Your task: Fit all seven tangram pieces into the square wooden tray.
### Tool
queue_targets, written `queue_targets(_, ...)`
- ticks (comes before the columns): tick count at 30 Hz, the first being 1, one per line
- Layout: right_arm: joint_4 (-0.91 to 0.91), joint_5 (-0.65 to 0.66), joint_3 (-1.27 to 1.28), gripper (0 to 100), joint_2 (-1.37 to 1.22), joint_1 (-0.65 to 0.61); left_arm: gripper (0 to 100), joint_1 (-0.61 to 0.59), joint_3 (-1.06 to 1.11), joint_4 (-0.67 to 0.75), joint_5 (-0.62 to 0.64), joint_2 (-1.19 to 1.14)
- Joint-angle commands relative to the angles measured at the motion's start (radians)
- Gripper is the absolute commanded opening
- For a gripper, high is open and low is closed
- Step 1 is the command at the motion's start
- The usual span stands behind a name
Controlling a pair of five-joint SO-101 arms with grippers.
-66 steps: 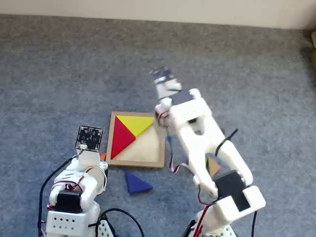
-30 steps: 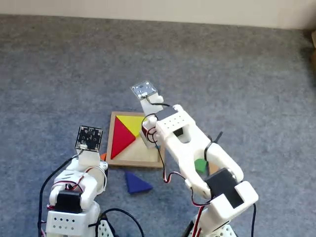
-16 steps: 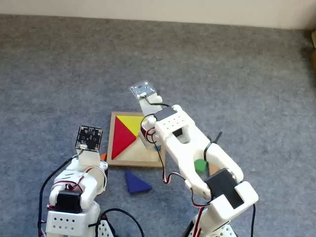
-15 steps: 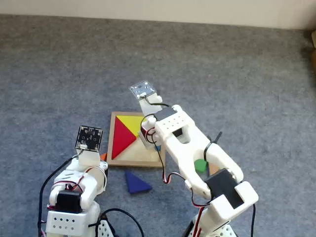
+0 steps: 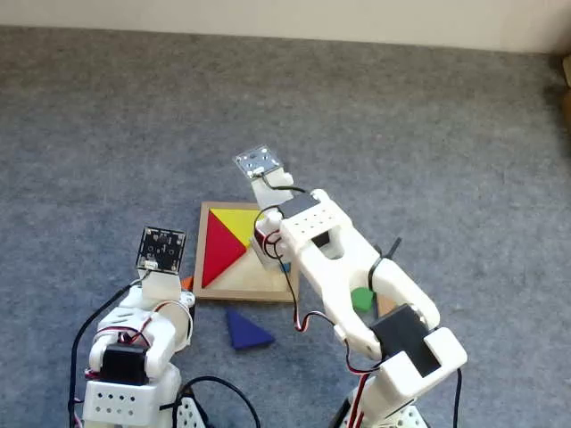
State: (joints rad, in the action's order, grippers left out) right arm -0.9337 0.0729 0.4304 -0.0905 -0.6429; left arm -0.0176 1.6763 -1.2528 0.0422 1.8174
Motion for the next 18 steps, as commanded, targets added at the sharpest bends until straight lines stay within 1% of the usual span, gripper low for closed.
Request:
queue_targets(1, -0.021, 0.005, -0.018, 11.6, 0.021, -0.001, 1, -0.001, 0.021, -0.005, 0.009, -0.001)
queue_targets(6, -0.036, 0.005, -0.018, 11.6, 0.070, -0.001, 1, -0.001, 0.021, -0.005, 0.009, -0.001)
queue_targets(11, -0.033, 0.005, -0.010, 11.6, 0.142, 0.031, 1, -0.001, 0.021, -0.005, 0.009, -0.001)
queue_targets(18, -0.028, 0.005, -0.008, 11.6, 0.143, 0.038, 1, -0.001, 0.021, -0.005, 0.009, -0.001)
